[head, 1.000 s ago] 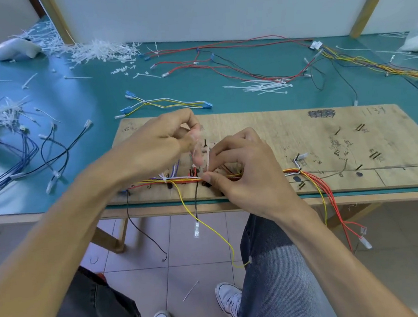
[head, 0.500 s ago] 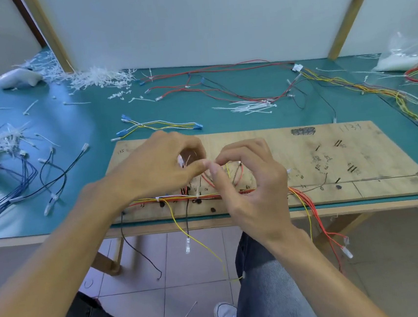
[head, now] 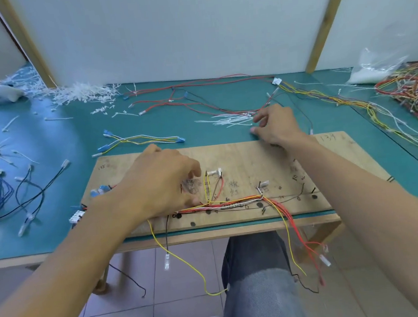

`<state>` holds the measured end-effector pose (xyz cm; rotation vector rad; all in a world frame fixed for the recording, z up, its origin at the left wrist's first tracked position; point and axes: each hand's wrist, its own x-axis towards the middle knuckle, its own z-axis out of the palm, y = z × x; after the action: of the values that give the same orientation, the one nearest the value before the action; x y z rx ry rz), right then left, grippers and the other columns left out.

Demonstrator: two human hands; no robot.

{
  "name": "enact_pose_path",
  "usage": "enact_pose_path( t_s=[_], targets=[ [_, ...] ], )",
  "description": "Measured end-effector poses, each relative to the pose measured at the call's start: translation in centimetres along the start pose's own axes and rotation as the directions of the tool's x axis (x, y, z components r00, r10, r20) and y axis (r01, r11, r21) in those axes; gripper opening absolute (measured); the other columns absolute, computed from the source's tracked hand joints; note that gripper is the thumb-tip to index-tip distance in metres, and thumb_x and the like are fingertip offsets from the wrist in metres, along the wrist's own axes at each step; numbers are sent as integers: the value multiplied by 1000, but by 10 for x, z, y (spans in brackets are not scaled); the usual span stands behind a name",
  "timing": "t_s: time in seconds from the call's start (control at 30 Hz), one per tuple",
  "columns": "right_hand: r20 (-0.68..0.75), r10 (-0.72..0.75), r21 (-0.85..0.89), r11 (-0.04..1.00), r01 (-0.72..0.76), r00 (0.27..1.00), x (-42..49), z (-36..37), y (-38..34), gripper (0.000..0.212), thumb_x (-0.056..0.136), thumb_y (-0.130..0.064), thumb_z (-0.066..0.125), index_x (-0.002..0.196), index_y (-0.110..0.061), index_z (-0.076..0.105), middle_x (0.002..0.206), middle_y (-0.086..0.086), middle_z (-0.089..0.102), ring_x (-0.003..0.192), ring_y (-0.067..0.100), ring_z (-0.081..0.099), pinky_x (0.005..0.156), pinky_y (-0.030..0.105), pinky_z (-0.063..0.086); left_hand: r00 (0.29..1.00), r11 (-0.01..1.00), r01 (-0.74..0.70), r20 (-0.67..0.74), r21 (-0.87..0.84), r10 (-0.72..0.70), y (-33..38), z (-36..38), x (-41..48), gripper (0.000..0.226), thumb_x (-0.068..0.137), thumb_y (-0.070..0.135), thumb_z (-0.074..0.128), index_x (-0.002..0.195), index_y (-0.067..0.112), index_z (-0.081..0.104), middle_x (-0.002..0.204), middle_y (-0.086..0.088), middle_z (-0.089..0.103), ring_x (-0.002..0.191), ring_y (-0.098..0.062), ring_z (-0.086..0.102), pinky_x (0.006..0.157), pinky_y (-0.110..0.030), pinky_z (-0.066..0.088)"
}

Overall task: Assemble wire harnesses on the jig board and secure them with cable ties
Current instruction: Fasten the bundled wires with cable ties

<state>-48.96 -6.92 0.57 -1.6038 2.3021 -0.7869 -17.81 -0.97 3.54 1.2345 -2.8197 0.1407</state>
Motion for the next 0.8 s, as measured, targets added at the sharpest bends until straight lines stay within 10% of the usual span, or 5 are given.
enact_pose_path(
  t_s=[0.27,0.63,0.8],
  targets=[
    [-15,-120,-98,988,118,993,18,6,4,13,85,-33,86,86,-26,76,74,-8,68,86,22,70,79,33,57,998,997,50,27,-63,-48,-2,3,3,58,72,66,81,121,41,63,113,22,73,110,-13,62,100,-34,40],
    [135,-195,-267,937,226,971,24,6,2,10,101,-14,66,92,-12,67,101,15,70,100,36,65,82,42,55,997,992,57,52,-109,-52,-4,0,6,61,68,69,83,117,39,65,107,25,74,106,-8,63,98,-32,41],
    [112,-332,-317,881,350,937,-20,-14,-17,9,92,8,55,91,3,63,92,24,70,95,45,62,79,50,54,997,959,74,54,-274,-62,-7,-4,3,56,91,68,53,133,32,47,98,23,77,99,-15,63,86,-34,34]
  ],
)
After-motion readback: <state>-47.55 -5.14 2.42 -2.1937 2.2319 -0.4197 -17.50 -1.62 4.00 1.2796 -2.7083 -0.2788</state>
